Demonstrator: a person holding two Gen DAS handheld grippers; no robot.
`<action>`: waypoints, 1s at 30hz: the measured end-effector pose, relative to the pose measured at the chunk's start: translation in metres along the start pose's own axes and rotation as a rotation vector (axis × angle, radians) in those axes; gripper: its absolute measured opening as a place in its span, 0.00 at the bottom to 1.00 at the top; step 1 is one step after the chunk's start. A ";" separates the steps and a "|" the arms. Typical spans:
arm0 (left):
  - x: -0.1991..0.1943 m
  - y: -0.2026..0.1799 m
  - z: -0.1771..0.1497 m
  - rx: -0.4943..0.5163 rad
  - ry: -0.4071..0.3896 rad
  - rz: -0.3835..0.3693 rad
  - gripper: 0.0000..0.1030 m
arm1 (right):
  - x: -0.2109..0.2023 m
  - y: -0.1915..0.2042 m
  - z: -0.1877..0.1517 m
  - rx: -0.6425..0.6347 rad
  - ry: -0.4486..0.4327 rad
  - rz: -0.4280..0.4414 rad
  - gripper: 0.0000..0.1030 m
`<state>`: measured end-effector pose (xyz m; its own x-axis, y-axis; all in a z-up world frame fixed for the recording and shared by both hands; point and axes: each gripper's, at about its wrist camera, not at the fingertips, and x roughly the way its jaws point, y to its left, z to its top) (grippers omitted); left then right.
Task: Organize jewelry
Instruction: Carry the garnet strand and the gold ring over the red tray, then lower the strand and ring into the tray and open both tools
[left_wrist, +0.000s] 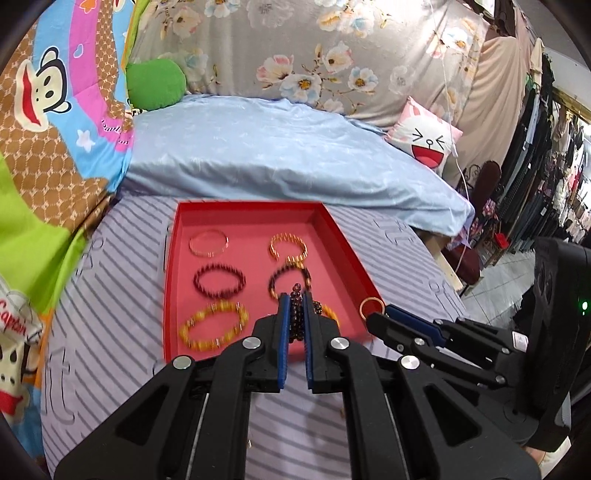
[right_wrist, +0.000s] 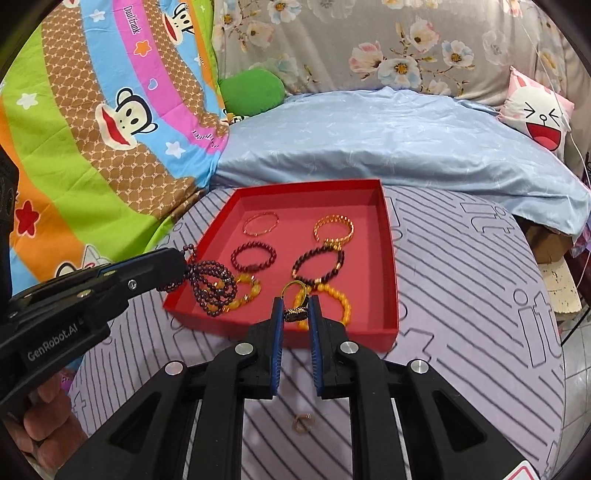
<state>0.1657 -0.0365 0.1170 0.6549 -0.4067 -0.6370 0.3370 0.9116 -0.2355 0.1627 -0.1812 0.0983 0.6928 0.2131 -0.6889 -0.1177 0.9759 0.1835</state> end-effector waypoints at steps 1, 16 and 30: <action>0.005 0.002 0.006 0.000 -0.003 0.003 0.06 | 0.004 -0.001 0.004 0.004 0.001 0.001 0.12; 0.096 0.032 0.064 0.002 0.035 0.016 0.06 | 0.095 -0.016 0.074 0.032 0.051 0.007 0.12; 0.156 0.053 0.070 -0.011 0.116 0.025 0.06 | 0.158 -0.024 0.088 0.043 0.174 -0.009 0.12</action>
<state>0.3329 -0.0555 0.0564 0.5803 -0.3751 -0.7229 0.3139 0.9220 -0.2265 0.3372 -0.1754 0.0465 0.5595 0.2123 -0.8012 -0.0789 0.9759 0.2035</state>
